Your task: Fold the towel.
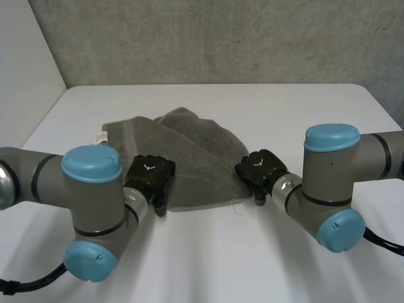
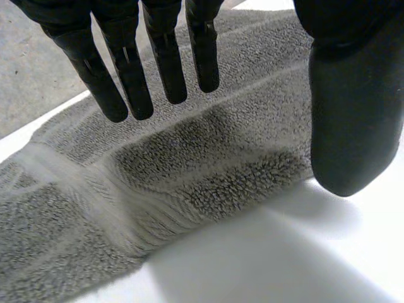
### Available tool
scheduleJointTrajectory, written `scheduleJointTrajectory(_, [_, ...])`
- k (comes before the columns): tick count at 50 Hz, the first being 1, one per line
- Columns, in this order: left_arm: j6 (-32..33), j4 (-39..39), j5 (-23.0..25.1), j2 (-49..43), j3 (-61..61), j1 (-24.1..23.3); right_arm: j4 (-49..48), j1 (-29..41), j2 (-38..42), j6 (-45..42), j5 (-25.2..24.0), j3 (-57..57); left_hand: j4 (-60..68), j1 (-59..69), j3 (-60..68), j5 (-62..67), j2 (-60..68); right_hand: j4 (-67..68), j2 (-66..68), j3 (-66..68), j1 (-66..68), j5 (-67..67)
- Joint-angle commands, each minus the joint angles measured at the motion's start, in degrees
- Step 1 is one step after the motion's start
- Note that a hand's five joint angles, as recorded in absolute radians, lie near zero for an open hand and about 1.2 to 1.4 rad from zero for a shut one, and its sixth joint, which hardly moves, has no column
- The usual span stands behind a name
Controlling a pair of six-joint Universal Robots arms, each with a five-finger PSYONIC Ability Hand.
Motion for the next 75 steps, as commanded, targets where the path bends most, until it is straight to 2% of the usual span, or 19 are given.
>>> scheduleJointTrajectory(1, [-0.1, 0.6, 1.6, -3.3, 1.9, -0.1, -1.5, 0.2, 0.2, 0.4, 0.1, -0.7, -2.4, -2.7, -2.7, -13.0, -2.5, 4.0, 4.4, 4.0, 4.2, 3.9])
scheduleJointTrajectory(10, [-0.2, 1.4, 1.8, -6.1, 3.9, -0.4, -2.5, 0.3, 0.9, 2.2, 0.1, -0.9, -3.1, -3.4, -3.4, -13.6, -3.2, 7.7, 8.1, 7.7, 7.9, 7.6])
scheduleJointTrajectory(18, [-0.1, 1.9, 1.8, -7.1, 4.6, -0.6, -2.2, 1.2, 2.0, 2.2, 0.4, -0.9, -3.1, -3.4, -3.4, -13.6, -3.2, 0.2, 0.6, 0.2, 0.4, 0.0])
scheduleJointTrajectory(26, [0.2, 2.9, 1.8, -7.6, 5.2, -0.8, -2.4, 1.3, 2.0, 2.3, 0.2, -0.9, -0.9, -1.2, -1.2, -11.4, -1.0, 1.5, 1.9, 1.5, 1.7, 1.4])
scheduleJointTrajectory(30, [0.1, 3.0, 1.8, -7.8, 6.1, -0.8, -2.4, 1.3, 2.3, 2.3, 0.2, -0.9, 4.7, 4.3, 4.3, -5.9, 4.6, 1.5, 1.9, 1.5, 1.7, 1.4])
scheduleJointTrajectory(42, [0.2, 3.2, 1.7, -8.2, 7.9, -0.7, -2.5, 1.3, 2.6, 2.4, 0.1, -0.9, 5.2, 4.8, 4.9, -5.4, 5.1, 1.5, 1.9, 1.5, 1.7, 1.4])
scheduleJointTrajectory(51, [0.2, 4.1, 1.6, -8.4, 7.9, -0.5, -2.7, 1.3, 2.8, 3.6, 0.0, -0.9, 15.6, 15.2, 15.3, 5.0, 15.5, 1.2, 1.6, 1.1, 1.4, 1.0])
scheduleJointTrajectory(53, [-0.1, 4.2, 1.6, -8.3, 7.8, -0.5, -2.8, 1.3, 3.1, 3.6, 0.0, -0.9, 19.5, 19.1, 19.2, 8.9, 19.4, 1.0, 1.4, 1.0, 1.2, 0.8])
scheduleJointTrajectory(55, [-0.2, 4.1, 1.5, -8.1, 7.6, -0.5, -2.9, 1.3, 3.5, 3.6, 0.1, -1.0, 29.2, 28.8, 28.9, 18.6, 29.1, 0.8, 1.2, 0.8, 1.1, 0.7])
scheduleJointTrajectory(61, [-0.3, 4.1, 1.4, -7.1, 7.4, -0.3, -2.9, 1.7, 4.7, 3.8, 0.4, -1.6, 35.3, 34.9, 35.0, 24.7, 35.2, -5.5, -5.1, -5.6, -5.3, -5.7])
scheduleJointTrajectory(63, [-0.4, 4.1, 1.3, -5.8, 7.0, -0.1, -2.9, 1.8, 4.9, 4.2, 0.5, -1.7, 45.0, 44.6, 44.7, 34.4, 44.9, -6.7, -6.3, -6.8, -6.5, -6.9])
scheduleJointTrajectory(66, [-0.5, 4.2, 1.3, -4.7, 6.8, 0.2, -2.9, 1.9, 4.9, 5.0, 0.5, -1.9, 49.4, 49.0, 49.1, 38.8, 49.3, -4.2, -3.8, -4.2, -4.0, -4.4])
scheduleJointTrajectory(68, [-0.5, 4.1, 1.3, -4.1, 6.7, 0.2, -3.0, 1.7, 5.0, 6.2, 0.4, -2.3, 49.4, 49.0, 49.1, 38.8, 49.3, 5.8, 6.2, 5.8, 6.0, 5.7])
scheduleJointTrajectory(69, [-0.5, 4.1, 1.3, -3.5, 6.6, 0.2, -3.0, 1.7, 5.0, 6.2, 0.4, -2.3, 49.4, 49.0, 49.1, 38.8, 49.3, 5.9, 6.3, 5.9, 6.1, 5.7])
scheduleJointTrajectory(71, [-0.5, 4.1, 1.3, -2.9, 6.6, 0.2, -3.0, 1.5, 4.8, 7.7, 0.8, -2.9, 49.4, 49.0, 49.1, 38.8, 49.3, 19.3, 19.7, 19.2, 19.5, 19.1])
scheduleJointTrajectory(72, [-0.5, 4.1, 1.3, -2.9, 6.6, 0.3, -3.0, 1.5, 4.8, 7.7, 0.8, -2.9, 49.4, 49.0, 49.1, 38.8, 49.3, 19.3, 19.7, 19.3, 19.6, 19.2])
scheduleJointTrajectory(73, [-0.5, 4.0, 1.2, -2.2, 6.5, 0.3, -2.9, 1.5, 4.5, 8.3, 1.3, -3.2, 49.4, 49.0, 49.1, 38.8, 49.3, 28.5, 28.9, 28.5, 28.7, 28.3])
scheduleJointTrajectory(74, [-0.5, 3.9, 1.1, -1.4, 6.5, 0.3, -2.9, 1.5, 4.5, 8.3, 1.3, -3.2, 49.4, 49.0, 49.1, 38.8, 49.3, 28.6, 29.0, 28.6, 28.8, 28.4])
scheduleJointTrajectory(75, [-0.5, 3.9, 1.1, -1.4, 6.5, 0.3, -3.0, 1.2, 4.0, 8.9, 2.0, -3.5, 49.4, 49.0, 49.1, 38.8, 49.3, 38.6, 39.0, 38.6, 38.8, 38.4])
